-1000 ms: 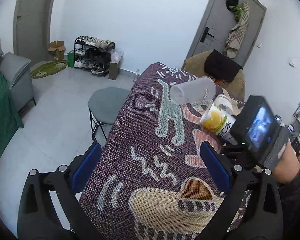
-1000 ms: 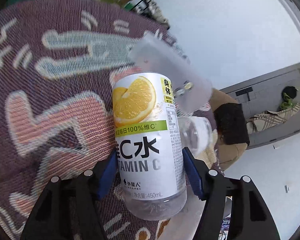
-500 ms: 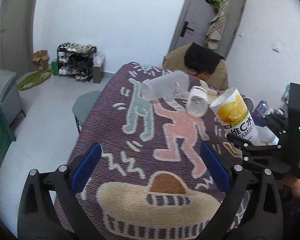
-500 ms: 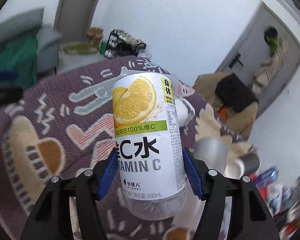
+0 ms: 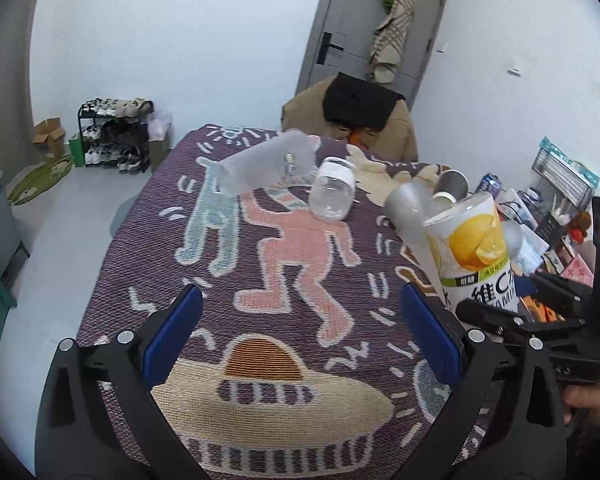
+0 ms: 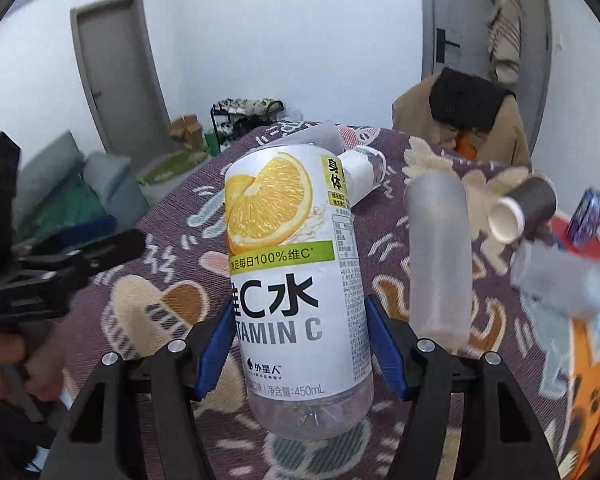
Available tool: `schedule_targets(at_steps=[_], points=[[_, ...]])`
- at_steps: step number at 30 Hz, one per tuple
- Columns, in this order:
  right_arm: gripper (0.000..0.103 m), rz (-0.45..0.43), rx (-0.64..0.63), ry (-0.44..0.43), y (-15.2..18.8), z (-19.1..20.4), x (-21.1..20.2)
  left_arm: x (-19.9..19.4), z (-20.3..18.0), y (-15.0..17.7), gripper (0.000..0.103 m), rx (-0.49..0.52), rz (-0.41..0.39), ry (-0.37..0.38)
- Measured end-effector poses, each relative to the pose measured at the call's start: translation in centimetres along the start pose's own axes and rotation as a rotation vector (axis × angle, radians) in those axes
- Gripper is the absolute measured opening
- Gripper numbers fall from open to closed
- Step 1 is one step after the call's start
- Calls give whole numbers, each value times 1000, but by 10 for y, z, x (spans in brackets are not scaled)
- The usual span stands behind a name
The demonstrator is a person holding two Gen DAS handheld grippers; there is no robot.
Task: Flip cup upright
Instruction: 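Lift the bottle with the right gripper and rotate it toward upright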
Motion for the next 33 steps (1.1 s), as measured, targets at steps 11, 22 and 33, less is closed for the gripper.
schedule_targets(at_steps=[11, 22, 33], points=[[63, 32, 306, -122, 39, -24, -19, 4, -28, -1, 98, 31, 25, 62], [64, 129, 524, -220, 76, -29, -5, 9, -35, 10, 98, 45, 74, 93], [82, 172, 629, -226, 100, -46, 16, 18, -51, 19, 98, 60, 123, 128]])
Point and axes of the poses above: each gripper's, at about its wrist camera, not at the fingertips, and x roughly the way its jaws point, z to its left, y to its underside, the point moved 10 cm from there along x, roughly the way its jaws point, and after that the axes turned 6 degrees about x, right-handed, at the moved point
